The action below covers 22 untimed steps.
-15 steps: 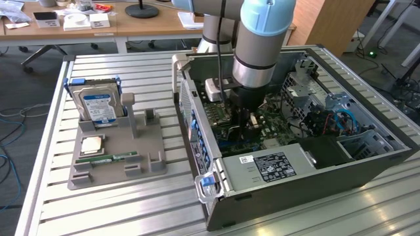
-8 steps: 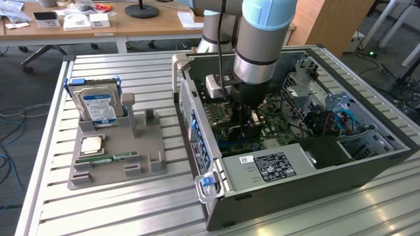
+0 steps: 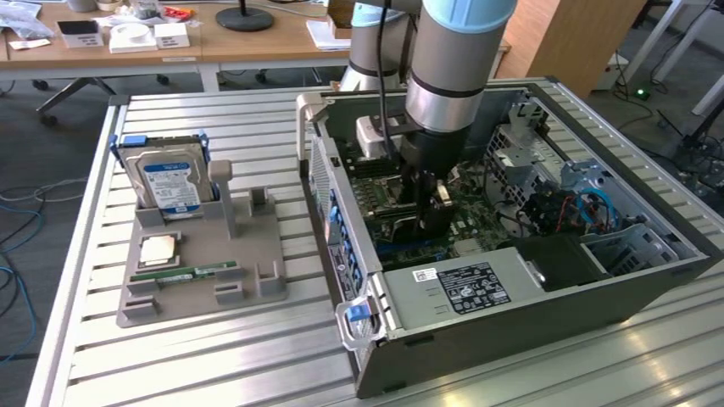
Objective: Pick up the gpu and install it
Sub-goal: 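Insert the gpu into the slot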
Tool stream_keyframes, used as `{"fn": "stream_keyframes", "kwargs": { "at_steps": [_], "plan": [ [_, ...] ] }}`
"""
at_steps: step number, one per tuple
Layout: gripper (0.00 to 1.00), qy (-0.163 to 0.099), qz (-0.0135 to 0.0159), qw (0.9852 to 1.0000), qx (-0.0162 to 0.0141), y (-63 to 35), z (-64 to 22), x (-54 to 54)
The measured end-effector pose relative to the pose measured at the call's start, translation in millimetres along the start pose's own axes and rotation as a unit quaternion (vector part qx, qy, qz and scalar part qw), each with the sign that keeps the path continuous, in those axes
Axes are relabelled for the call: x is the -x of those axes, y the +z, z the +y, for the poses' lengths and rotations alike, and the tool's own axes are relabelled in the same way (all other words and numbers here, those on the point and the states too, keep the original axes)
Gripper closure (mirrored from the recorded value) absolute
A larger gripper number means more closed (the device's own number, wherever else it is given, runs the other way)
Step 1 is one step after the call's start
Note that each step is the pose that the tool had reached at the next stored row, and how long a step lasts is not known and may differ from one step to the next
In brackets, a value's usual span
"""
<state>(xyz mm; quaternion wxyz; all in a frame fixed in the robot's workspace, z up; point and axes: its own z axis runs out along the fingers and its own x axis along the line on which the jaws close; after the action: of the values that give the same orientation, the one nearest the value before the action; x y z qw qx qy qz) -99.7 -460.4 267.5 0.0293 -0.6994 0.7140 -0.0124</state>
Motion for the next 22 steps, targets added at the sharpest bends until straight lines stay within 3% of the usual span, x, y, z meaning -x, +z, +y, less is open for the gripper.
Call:
{"fn": "stream_keyframes", "kwargs": {
  "at_steps": [12,22],
  "plan": [
    [0.37,0.0,0.0001,1.0,0.0022,-34.7,-2.1,0.9],
    [0.37,0.0,0.0001,1.0,0.0023,-48.4,-3.1,2.6]
  ]
}}
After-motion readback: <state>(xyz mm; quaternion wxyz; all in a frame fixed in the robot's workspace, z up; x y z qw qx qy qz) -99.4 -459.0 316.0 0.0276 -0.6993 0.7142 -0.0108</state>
